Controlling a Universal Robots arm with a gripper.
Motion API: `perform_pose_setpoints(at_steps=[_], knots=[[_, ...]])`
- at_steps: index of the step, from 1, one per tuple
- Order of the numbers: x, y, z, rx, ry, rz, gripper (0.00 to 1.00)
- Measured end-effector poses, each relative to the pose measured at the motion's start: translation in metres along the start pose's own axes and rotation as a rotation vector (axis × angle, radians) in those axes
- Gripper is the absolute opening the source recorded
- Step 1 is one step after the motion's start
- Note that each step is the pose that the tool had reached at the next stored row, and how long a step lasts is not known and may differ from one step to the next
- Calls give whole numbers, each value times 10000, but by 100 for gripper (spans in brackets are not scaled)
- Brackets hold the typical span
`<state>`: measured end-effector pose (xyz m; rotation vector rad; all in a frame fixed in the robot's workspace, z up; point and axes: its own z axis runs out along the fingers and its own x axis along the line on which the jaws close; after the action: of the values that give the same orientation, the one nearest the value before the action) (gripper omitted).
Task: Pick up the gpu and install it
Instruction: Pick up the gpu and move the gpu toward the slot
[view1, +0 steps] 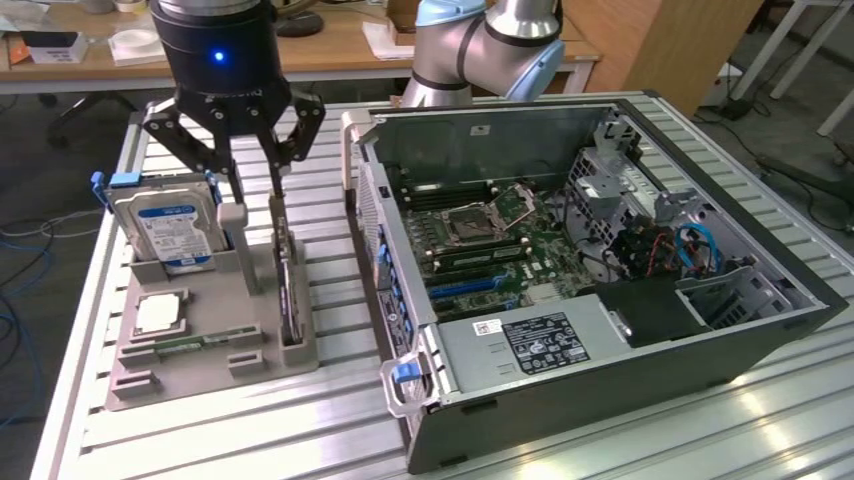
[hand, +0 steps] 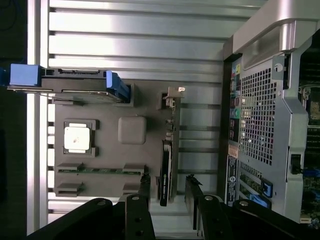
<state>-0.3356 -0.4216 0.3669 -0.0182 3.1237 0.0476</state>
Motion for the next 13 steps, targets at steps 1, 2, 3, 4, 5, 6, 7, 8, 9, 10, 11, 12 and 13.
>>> perform_pose_setpoints(at_steps=[1, 2, 3, 4, 5, 6, 7, 8, 9, 10, 11, 12, 13], knots=[[0, 0, 4, 0, -1, 0, 41], [0, 0, 9, 0, 0, 0, 41], [0, 0, 12, 0, 0, 0, 41], [0, -1, 16, 0, 0, 0, 41], [0, -1, 20, 0, 0, 0, 41], [0, -1, 24, 0, 0, 0, 41], [0, -1, 28, 0, 0, 0, 41], [1, -1, 33, 0, -1, 0, 41], [1, -1, 38, 0, 0, 0, 41], [1, -2, 43, 0, 0, 0, 41], [1, -1, 48, 0, 0, 0, 41], [1, -2, 53, 0, 0, 0, 41], [1, -2, 57, 0, 0, 0, 41]])
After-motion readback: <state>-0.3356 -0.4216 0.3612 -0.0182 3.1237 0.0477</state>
